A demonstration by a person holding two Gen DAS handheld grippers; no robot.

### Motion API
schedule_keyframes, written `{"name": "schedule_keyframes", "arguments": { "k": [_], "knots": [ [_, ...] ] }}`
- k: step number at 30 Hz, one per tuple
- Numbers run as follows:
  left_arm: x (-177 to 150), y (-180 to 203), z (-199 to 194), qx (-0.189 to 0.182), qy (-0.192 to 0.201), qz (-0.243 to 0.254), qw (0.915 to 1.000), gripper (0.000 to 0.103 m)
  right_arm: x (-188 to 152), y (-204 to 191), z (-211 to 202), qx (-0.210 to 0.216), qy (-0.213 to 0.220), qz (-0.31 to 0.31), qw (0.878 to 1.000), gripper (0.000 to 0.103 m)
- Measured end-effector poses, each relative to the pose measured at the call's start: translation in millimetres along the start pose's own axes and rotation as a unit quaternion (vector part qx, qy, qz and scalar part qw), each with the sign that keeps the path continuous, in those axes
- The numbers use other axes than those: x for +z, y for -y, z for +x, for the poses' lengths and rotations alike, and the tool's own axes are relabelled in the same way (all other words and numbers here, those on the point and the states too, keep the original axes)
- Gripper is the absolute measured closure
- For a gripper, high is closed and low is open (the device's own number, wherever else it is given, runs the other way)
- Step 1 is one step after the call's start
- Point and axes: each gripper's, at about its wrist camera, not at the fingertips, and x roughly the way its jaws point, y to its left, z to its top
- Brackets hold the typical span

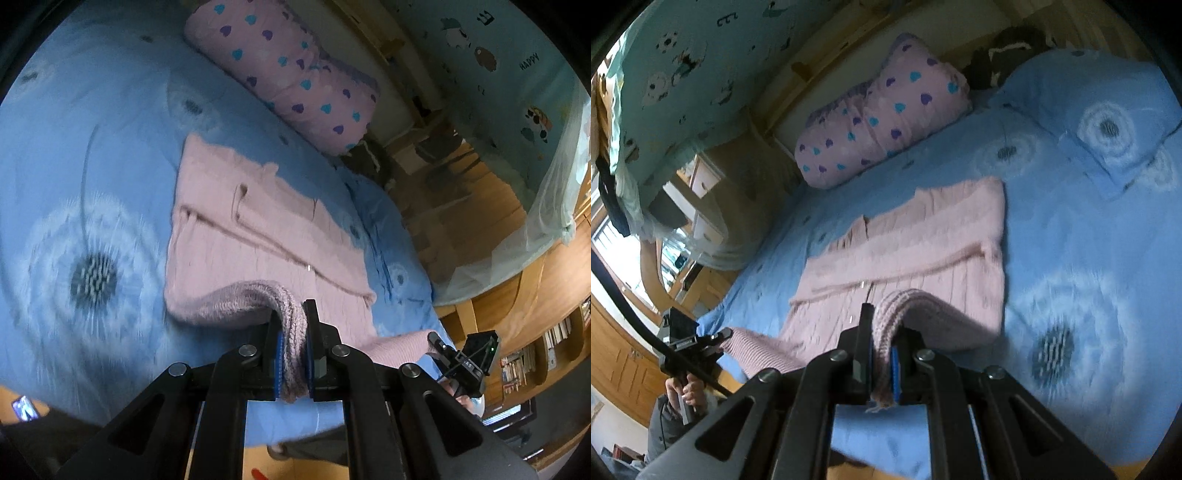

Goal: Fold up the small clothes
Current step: 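Lift the side edge with both tools and fold it over the cardigan body, then lower the folded edge onto the cardigan with both tools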

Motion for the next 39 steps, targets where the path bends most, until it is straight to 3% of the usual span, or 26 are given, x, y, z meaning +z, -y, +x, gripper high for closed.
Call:
{"name": "schedule_keyframes", "arguments": {
  "k": [12, 22, 27, 39],
  "knots": [
    [81.0, 16.3, 38.5, 0.009, 0.025, 0.013, 0.9996, 0.101, 87.6, 7.1, 50.7, -0.017, 0.014, -0.006, 1.0, 0.096],
    [147.3, 25.1, 72.1, 0.006, 0.053, 0.02, 0.9984, 0.101, 144.3, 20.8, 87.5, -0.003, 0.041, 0.02, 0.999, 0.095],
    [159.1, 14.6, 81.3, 0.007, 0.057, -0.004, 0.9983, 0.101, 163.1, 30.1, 106.3, 0.006, 0.04, 0.041, 0.998, 0.095],
    [189.7, 3.8, 102.5, 0.012, 0.059, -0.006, 0.9981, 0.101, 193.0, 51.0, 147.6, -0.003, 0.04, 0.06, 0.997, 0.095]
  ]
}}
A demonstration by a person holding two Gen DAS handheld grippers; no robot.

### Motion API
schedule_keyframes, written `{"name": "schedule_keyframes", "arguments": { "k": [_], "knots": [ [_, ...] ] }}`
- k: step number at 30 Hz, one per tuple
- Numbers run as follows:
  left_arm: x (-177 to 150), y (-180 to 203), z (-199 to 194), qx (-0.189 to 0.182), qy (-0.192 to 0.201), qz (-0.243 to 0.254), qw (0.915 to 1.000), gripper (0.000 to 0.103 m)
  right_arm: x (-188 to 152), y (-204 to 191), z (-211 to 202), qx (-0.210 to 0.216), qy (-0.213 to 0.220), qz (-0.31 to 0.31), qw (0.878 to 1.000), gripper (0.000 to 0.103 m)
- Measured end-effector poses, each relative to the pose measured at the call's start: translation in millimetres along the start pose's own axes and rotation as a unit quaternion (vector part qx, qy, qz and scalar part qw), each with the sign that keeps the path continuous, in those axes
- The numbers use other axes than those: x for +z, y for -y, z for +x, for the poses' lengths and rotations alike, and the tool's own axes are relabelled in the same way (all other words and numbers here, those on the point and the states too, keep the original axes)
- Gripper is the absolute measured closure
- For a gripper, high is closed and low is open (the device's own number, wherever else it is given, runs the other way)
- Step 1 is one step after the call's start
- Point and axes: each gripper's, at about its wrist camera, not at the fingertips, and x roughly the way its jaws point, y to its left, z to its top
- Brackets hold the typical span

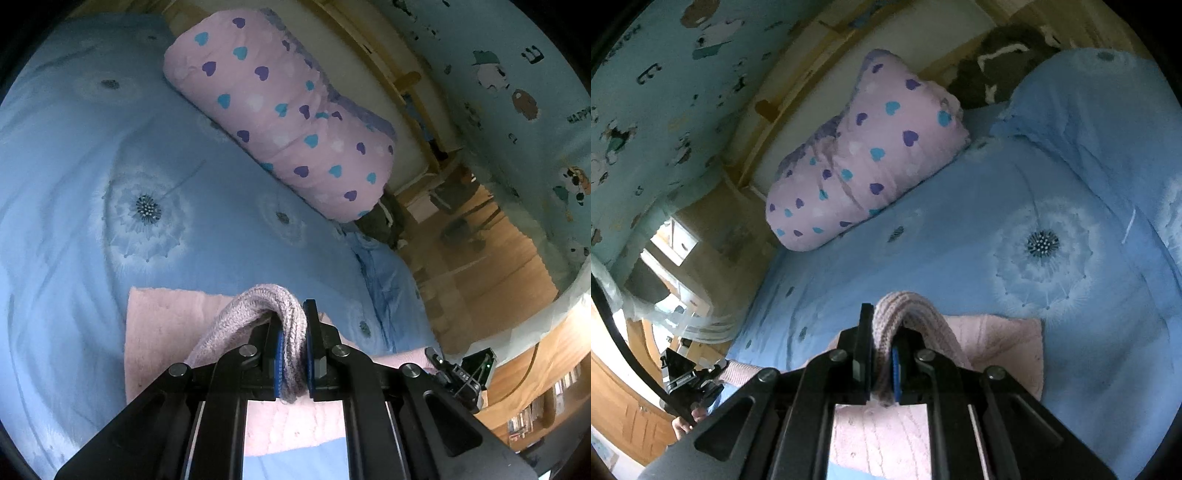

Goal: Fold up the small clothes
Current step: 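Lower the folded edge onto the cardigan with both tools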

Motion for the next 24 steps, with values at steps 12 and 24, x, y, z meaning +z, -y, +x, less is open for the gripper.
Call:
{"name": "schedule_keyframes", "arguments": {
  "k": [12, 24],
  "knots": [
    [18.0, -7.6, 32.4, -0.003, 0.001, -0.023, 0.9997, 0.101, 15.2, 11.5, 31.1, -0.013, -0.011, -0.003, 1.0, 0.095],
    [6.0, -42.9, 57.3, 0.051, -0.033, -0.053, 0.9968, 0.101, 0.7, 44.8, 58.3, -0.055, -0.051, 0.025, 0.997, 0.095]
  ]
}}
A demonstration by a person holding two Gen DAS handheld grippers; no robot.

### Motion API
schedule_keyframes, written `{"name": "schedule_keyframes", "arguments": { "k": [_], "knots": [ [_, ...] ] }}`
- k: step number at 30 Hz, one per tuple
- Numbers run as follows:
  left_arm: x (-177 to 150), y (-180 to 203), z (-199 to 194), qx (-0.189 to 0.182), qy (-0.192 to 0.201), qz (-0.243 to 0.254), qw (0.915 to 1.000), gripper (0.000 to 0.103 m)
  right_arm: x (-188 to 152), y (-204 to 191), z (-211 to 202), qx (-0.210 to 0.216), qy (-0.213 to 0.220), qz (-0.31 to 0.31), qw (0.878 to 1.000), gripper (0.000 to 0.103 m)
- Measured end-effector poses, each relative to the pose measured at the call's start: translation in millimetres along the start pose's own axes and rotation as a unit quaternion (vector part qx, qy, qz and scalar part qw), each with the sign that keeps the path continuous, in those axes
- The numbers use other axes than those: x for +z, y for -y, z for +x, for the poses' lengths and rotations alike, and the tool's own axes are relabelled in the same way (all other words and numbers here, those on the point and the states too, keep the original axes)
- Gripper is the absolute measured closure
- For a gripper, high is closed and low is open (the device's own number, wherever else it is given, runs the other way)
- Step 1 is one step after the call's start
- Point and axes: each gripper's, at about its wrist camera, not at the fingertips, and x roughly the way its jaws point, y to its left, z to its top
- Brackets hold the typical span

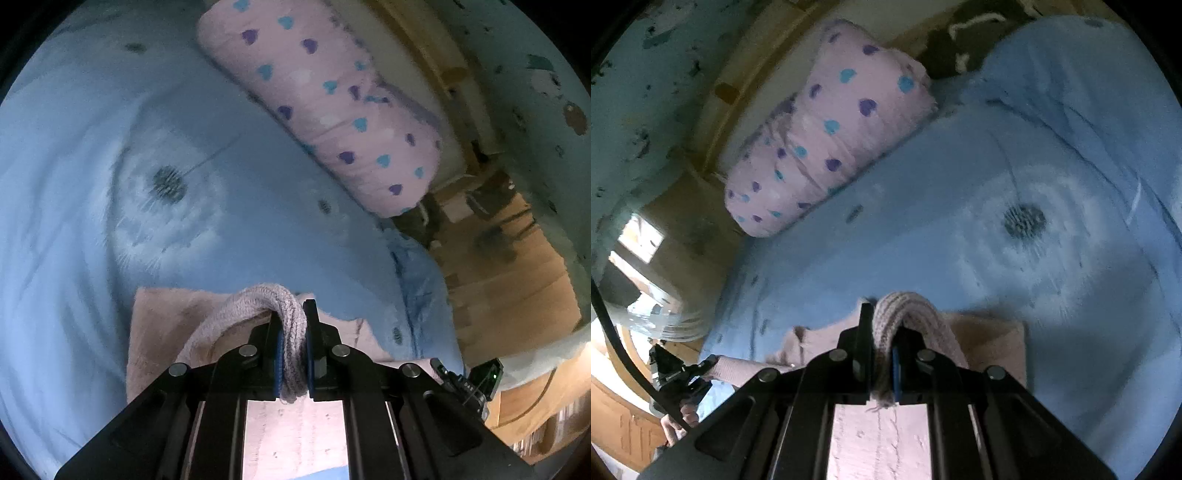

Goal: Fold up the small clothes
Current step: 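Lower the folded edge onto the cardigan with both tools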

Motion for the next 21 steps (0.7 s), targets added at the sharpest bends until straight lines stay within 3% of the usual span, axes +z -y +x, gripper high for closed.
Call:
{"name": "schedule_keyframes", "arguments": {
  "k": [8, 16, 21],
  "knots": [
    [-1.2, -5.2, 8.3, 0.017, -0.012, -0.006, 0.9998, 0.101, -5.5, 5.7, 14.4, -0.021, -0.024, 0.0, 0.999, 0.094],
    [1.7, -9.8, 34.6, 0.063, -0.024, 0.005, 0.9977, 0.101, -5.9, 20.8, 36.5, -0.043, -0.043, 0.019, 0.998, 0.094],
    [12.3, -24.0, 46.9, 0.053, -0.032, -0.024, 0.9978, 0.101, -3.3, 31.4, 47.7, -0.049, -0.046, 0.036, 0.997, 0.093]
  ]
}}
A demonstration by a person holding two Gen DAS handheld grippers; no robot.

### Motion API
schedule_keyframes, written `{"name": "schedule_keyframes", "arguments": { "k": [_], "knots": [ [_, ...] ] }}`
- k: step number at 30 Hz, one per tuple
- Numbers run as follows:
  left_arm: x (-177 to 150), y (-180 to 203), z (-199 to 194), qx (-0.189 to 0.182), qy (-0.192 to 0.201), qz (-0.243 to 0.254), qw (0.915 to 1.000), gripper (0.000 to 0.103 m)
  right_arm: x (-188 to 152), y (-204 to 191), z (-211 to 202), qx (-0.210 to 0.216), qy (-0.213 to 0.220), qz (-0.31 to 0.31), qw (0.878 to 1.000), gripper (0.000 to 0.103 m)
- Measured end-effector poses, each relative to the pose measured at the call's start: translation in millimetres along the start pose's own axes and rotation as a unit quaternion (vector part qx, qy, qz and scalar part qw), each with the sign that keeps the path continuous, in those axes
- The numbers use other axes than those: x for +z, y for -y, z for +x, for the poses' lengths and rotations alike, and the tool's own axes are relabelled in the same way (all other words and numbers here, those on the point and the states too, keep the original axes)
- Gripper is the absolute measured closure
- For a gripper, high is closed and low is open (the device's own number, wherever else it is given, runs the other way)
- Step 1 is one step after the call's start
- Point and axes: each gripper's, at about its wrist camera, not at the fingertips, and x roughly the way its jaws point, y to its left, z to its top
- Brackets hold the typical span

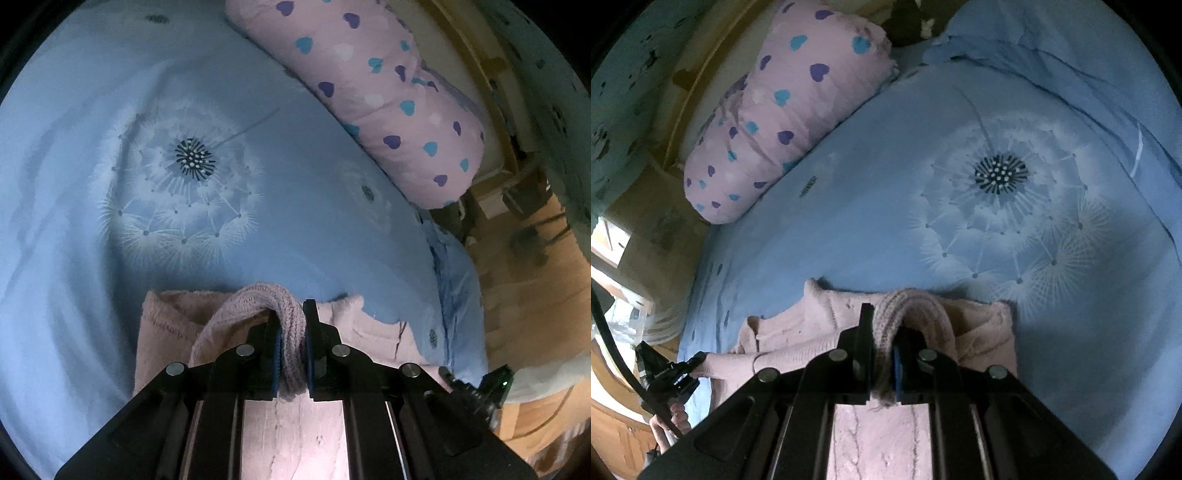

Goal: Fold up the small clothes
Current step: 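Lower the folded edge onto the cardigan with both tools, then open both tools to release the folded edge and withdraw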

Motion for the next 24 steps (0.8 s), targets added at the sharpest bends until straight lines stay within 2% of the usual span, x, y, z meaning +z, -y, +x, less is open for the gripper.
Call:
{"name": "schedule_keyframes", "arguments": {
  "k": [8, 9, 10, 11, 12, 13, 14, 16, 19, 24],
  "knots": [
    [9.9, 1.3, -1.0, -0.032, 0.007, -0.013, 0.9994, 0.1, 10.3, 3.3, 4.3, 0.025, 0.004, 0.026, 0.999, 0.089],
    [10.4, 2.8, -2.7, -0.037, 0.009, -0.012, 0.9992, 0.099, 10.8, 4.3, 3.2, 0.03, 0.009, 0.031, 0.999, 0.084],
    [11.0, 4.7, -4.0, -0.041, 0.012, -0.012, 0.999, 0.098, 11.3, 6.2, 1.1, 0.039, 0.016, 0.037, 0.998, 0.075],
    [12.0, 5.9, -6.3, -0.048, 0.017, -0.013, 0.9986, 0.093, 11.7, 8.2, -1.3, 0.047, 0.024, 0.043, 0.998, 0.068],
    [12.7, 6.2, -8.3, -0.053, 0.022, -0.015, 0.9982, 0.089, 12.2, 11.9, -5.4, 0.063, 0.036, 0.055, 0.996, 0.052],
    [13.3, 6.3, -10.8, -0.058, 0.029, -0.018, 0.9977, 0.081, 12.6, 15.3, -9.1, 0.074, 0.045, 0.065, 0.994, 0.043],
    [14.4, 5.9, -13.9, -0.063, 0.037, -0.02, 0.9971, 0.077, 13.4, 19.8, -14.0, 0.084, 0.057, 0.079, 0.992, 0.041],
    [16.7, 5.2, -19.3, -0.065, 0.05, -0.022, 0.9964, 0.076, 14.9, 24.0, -18.8, 0.088, 0.064, 0.089, 0.99, 0.041],
    [19.9, 1.8, -24.3, -0.058, 0.054, -0.024, 0.9966, 0.073, 15.1, 26.4, -19.8, 0.082, 0.059, 0.088, 0.991, 0.041],
    [12.8, -4.1, -26.2, -0.028, 0.025, -0.011, 0.9992, 0.073, 9.0, 15.8, -21.5, 0.057, 0.031, 0.044, 0.997, 0.041]
  ]
}}
